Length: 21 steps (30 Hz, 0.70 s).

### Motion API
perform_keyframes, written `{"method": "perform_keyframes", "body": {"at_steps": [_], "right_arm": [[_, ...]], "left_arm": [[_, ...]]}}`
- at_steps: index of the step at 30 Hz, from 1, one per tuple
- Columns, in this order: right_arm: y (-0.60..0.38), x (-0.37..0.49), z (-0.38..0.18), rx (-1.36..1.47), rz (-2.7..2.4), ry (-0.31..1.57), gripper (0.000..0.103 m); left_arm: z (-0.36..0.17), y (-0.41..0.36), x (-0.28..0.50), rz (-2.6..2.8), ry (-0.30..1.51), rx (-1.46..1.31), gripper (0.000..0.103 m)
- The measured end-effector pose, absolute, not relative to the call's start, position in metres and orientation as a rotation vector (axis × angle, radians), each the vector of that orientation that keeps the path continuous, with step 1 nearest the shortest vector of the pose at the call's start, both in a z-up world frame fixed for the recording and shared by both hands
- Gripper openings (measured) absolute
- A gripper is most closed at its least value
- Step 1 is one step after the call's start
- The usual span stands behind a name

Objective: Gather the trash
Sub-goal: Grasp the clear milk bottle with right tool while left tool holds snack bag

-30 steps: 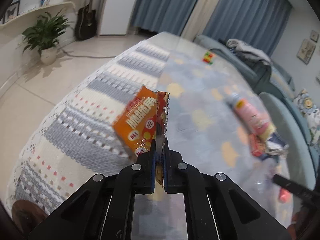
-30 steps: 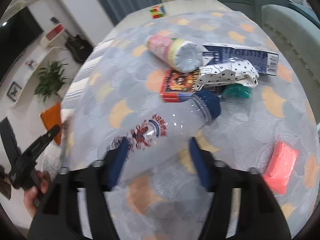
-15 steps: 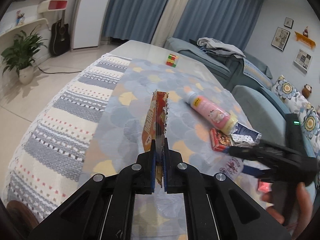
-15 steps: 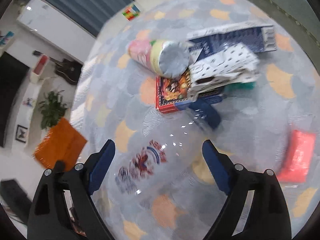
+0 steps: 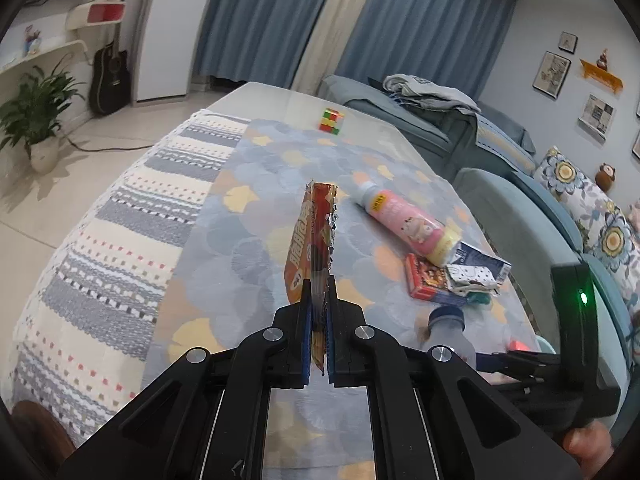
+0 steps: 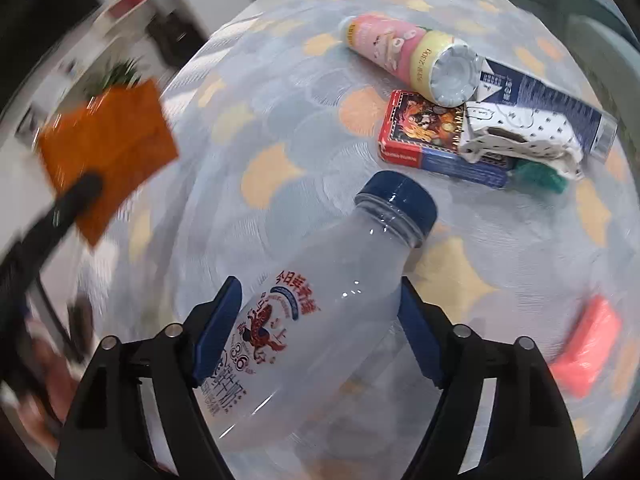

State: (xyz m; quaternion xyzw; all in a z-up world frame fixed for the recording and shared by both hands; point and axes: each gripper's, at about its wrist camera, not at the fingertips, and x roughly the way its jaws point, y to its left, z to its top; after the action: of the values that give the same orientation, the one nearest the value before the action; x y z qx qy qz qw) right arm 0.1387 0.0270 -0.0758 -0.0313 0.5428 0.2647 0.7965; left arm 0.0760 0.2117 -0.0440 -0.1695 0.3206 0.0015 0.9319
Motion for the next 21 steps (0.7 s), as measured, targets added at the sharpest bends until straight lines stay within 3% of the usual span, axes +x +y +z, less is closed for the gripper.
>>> {"method": "perform_keyframes", "body": {"at_steps": [3, 5, 14, 21], "right_arm": [[0.02, 0.121, -0.071, -0.243, 0.546, 1.113, 0.072], [0.006, 0.117, -0.066, -0.286, 0.509, 1.089, 0.078], [-0.056, 0.108, -0.063, 0.058, 0.43, 1.17, 0.08], [-0.036, 0.099, -0.082, 0.038, 0.385, 1.196, 0.08]], "left_arm": [[-0.042, 0.202, 0.078, -0.017, 0.66, -0.324, 0.003], [-0.042, 0.196, 0.079, -0.031, 0.661, -0.313, 0.003], [-0.039, 0.177, 0.08, -0.069, 0.664, -0.264, 0.003], [-0.041, 0.165, 0.082, -0.102, 0.671, -0.246, 0.003]]}}
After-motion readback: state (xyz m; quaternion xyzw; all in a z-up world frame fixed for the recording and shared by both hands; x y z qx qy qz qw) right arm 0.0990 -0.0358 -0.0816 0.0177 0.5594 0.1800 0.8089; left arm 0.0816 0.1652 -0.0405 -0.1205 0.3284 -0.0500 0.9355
